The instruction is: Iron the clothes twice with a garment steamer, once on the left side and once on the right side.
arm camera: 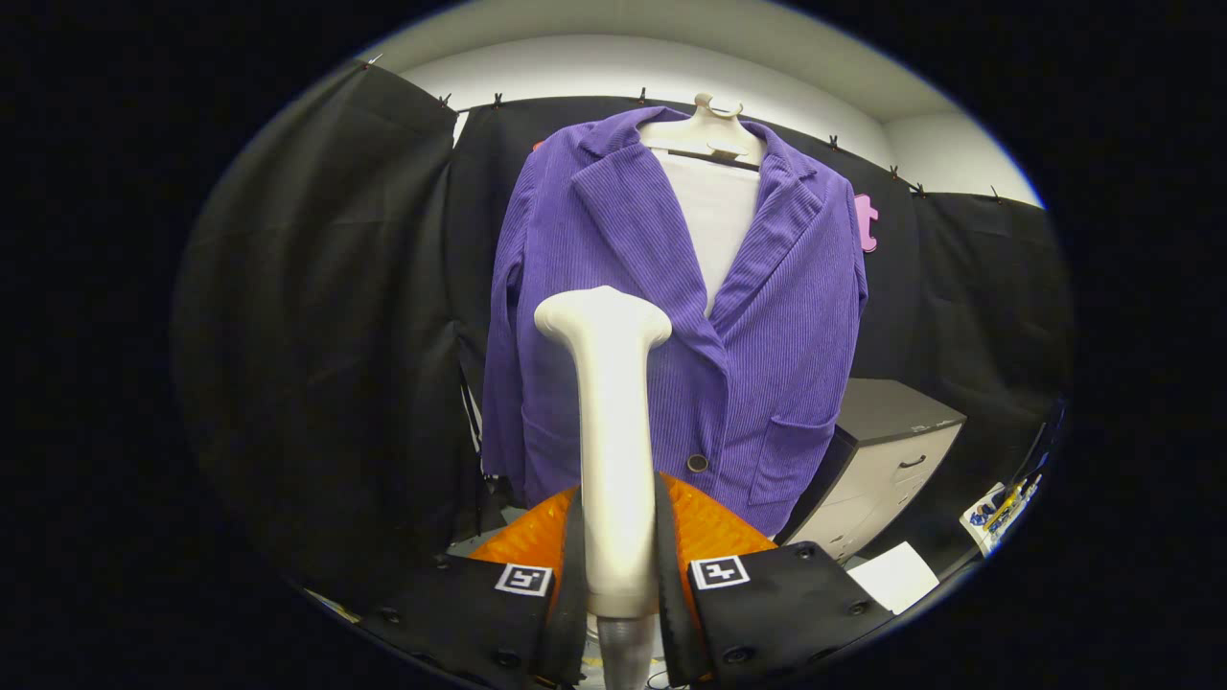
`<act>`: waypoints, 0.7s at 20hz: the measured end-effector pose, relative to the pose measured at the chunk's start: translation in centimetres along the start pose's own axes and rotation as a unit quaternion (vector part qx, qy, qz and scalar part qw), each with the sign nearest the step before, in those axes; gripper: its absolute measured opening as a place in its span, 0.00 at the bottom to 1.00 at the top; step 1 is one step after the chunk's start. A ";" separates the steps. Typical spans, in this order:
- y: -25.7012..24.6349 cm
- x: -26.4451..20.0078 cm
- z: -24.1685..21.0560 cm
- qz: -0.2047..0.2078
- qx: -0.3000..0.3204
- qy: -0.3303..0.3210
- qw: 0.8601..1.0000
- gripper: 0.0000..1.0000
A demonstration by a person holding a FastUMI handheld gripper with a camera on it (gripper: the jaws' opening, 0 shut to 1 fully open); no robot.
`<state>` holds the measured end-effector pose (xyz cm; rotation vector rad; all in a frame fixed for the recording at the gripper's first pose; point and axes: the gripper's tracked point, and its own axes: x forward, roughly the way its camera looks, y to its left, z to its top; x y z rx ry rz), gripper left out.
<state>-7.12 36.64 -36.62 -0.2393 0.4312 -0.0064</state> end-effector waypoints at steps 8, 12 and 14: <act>0.4 0.4 -5.3 -0.005 -0.018 0.039 0.999 0.39; 0.0 0.7 -8.4 -0.005 -0.018 0.065 0.998 0.39; -0.1 0.8 -10.0 -0.005 -0.018 0.078 0.997 0.39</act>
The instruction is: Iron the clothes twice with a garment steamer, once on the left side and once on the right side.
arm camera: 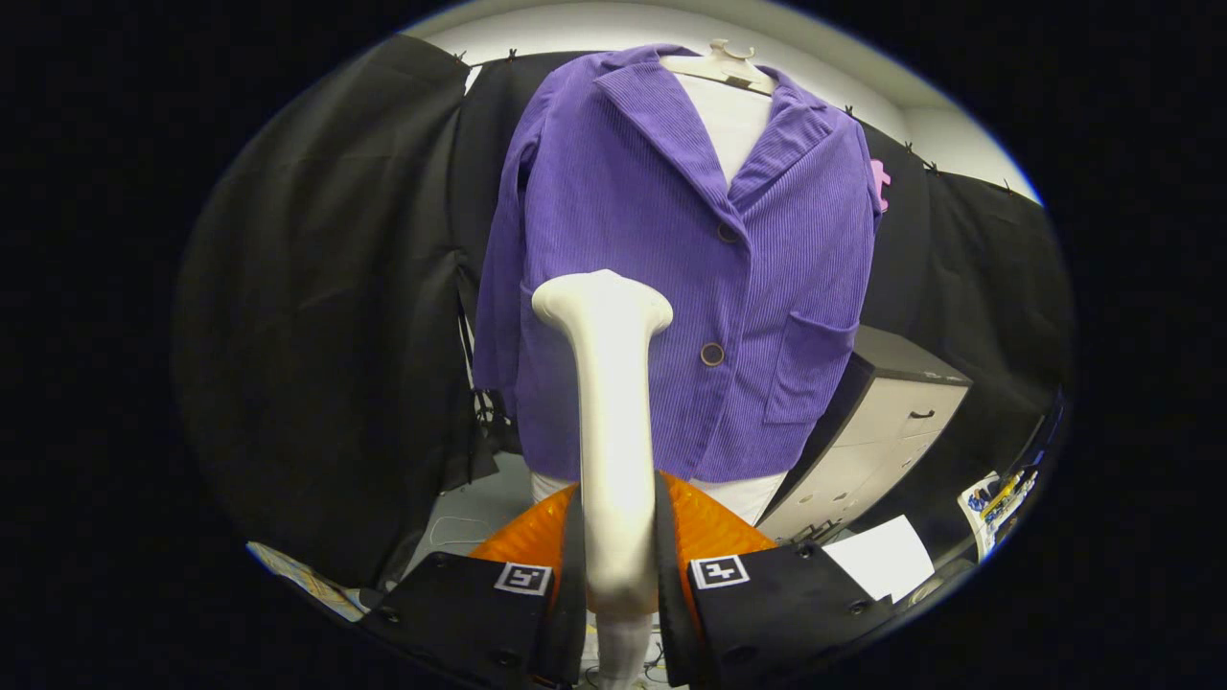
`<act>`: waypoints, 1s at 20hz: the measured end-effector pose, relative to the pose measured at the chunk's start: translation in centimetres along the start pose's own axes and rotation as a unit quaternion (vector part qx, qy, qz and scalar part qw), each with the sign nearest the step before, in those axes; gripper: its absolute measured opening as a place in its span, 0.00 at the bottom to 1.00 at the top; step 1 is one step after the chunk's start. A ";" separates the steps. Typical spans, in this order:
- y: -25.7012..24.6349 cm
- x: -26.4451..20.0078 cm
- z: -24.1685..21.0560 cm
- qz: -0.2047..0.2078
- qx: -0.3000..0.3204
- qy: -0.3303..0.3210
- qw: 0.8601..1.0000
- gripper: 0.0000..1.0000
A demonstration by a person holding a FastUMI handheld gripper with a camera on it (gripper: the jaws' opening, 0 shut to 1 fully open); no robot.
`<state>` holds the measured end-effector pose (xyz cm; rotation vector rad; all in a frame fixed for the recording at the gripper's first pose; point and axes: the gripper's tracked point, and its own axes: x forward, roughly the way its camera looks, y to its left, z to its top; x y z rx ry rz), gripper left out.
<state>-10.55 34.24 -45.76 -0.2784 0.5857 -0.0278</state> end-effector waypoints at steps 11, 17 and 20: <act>-0.7 1.4 -7.6 0.014 0.005 0.077 0.997 0.39; -1.7 -0.2 -5.7 0.055 0.050 0.073 0.995 0.39; -5.1 -2.0 -2.3 0.062 0.065 0.045 0.995 0.40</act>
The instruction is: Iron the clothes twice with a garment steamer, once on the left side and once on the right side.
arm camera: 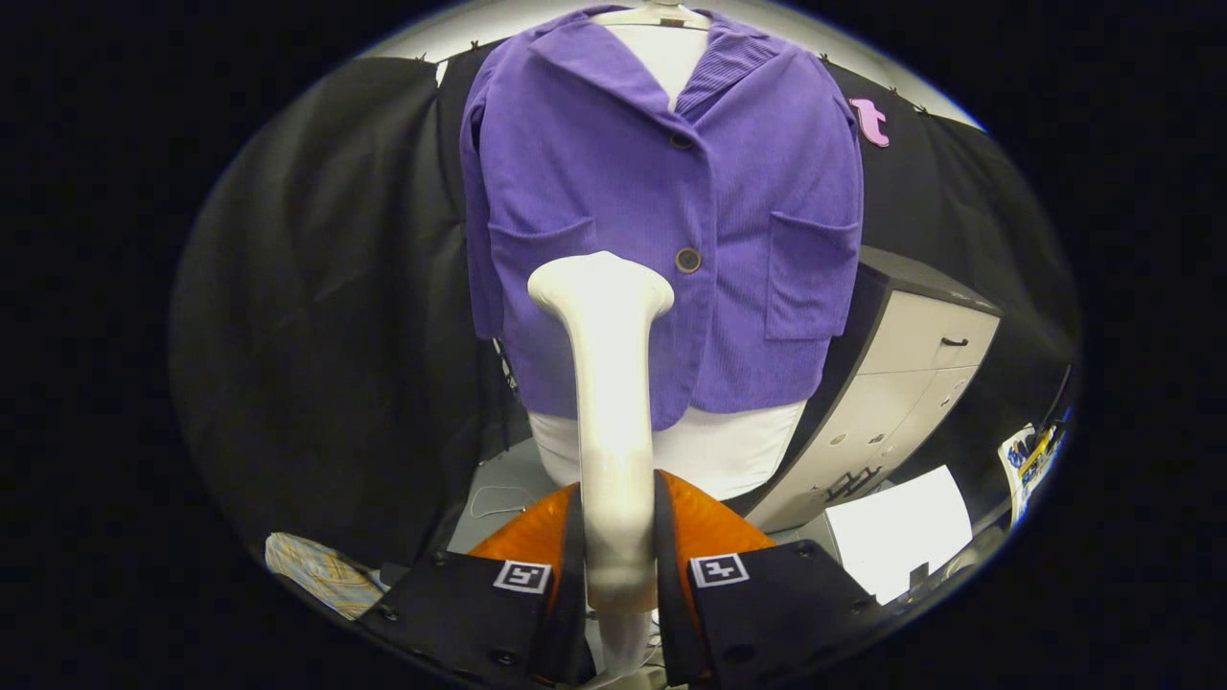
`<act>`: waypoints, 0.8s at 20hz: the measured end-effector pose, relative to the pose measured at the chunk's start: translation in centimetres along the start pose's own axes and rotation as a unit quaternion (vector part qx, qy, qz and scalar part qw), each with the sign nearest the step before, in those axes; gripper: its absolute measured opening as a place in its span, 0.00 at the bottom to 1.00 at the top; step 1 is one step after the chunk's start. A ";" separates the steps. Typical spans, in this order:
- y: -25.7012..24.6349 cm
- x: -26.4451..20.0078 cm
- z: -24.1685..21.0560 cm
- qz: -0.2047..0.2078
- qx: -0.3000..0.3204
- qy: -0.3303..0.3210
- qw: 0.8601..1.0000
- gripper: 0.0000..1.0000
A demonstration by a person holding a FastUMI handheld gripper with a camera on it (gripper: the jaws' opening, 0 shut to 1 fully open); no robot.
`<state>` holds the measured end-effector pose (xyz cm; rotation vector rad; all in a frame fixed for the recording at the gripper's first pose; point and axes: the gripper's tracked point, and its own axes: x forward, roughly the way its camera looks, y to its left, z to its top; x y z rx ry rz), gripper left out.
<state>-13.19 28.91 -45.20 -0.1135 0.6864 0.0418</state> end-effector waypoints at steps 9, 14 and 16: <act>-13.9 -7.5 14.4 -0.015 0.033 -0.122 0.992 0.39; -23.0 -12.0 22.0 -0.032 0.055 -0.189 0.980 0.39; -26.4 -13.7 24.8 -0.041 0.054 -0.211 0.975 0.39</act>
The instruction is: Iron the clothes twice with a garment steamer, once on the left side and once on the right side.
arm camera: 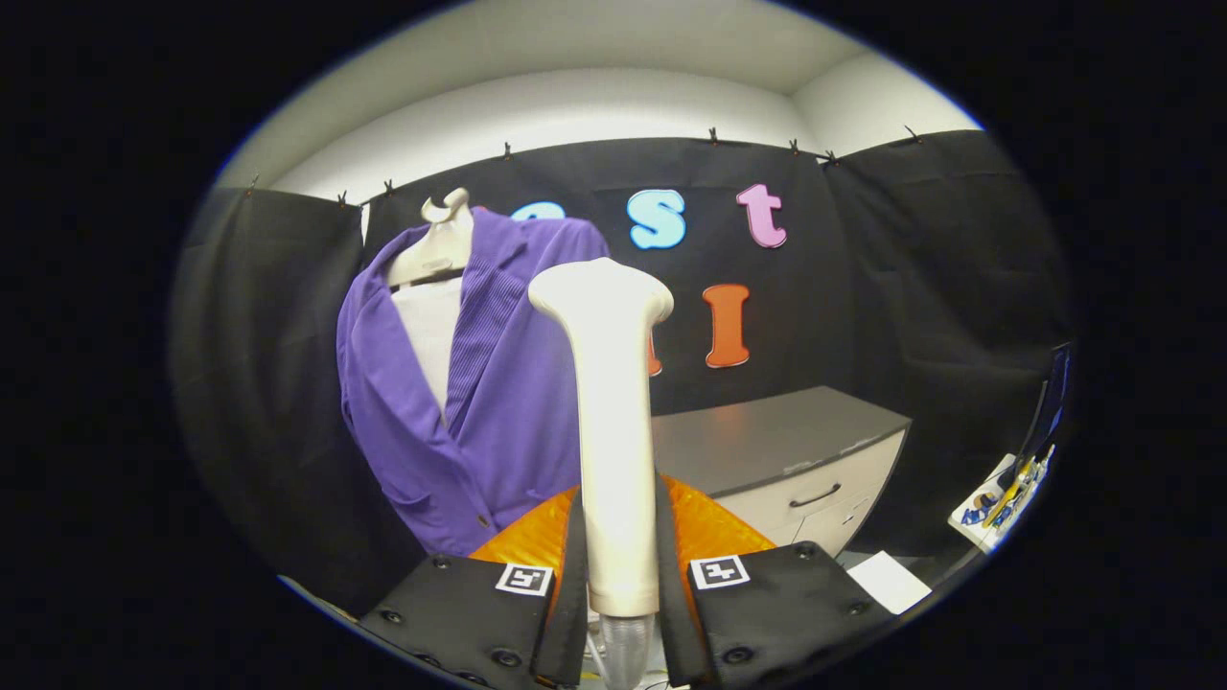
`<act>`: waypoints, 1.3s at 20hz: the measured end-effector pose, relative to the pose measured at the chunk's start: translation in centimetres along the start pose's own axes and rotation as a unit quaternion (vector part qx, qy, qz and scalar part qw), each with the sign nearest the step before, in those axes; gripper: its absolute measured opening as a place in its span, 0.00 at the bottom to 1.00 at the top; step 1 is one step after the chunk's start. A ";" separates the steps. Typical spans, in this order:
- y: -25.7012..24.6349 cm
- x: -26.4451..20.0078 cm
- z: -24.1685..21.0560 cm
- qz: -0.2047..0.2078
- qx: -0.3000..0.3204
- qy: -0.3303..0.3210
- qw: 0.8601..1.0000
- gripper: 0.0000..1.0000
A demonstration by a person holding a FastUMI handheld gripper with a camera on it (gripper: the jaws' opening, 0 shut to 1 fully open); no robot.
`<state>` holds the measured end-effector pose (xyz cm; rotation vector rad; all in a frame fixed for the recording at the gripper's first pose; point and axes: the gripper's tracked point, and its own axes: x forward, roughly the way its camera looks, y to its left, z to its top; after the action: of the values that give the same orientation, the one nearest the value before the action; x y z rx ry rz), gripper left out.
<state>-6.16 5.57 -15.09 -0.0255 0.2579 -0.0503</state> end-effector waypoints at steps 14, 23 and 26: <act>-7.4 -3.3 14.1 -0.019 -0.008 -0.104 0.994 0.39; -6.0 -2.8 14.5 -0.010 -0.013 -0.106 0.994 0.38; -5.6 -2.8 14.5 -0.009 -0.011 -0.109 0.994 0.39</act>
<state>-5.45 0.35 -0.19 -0.0546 0.0393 -0.0622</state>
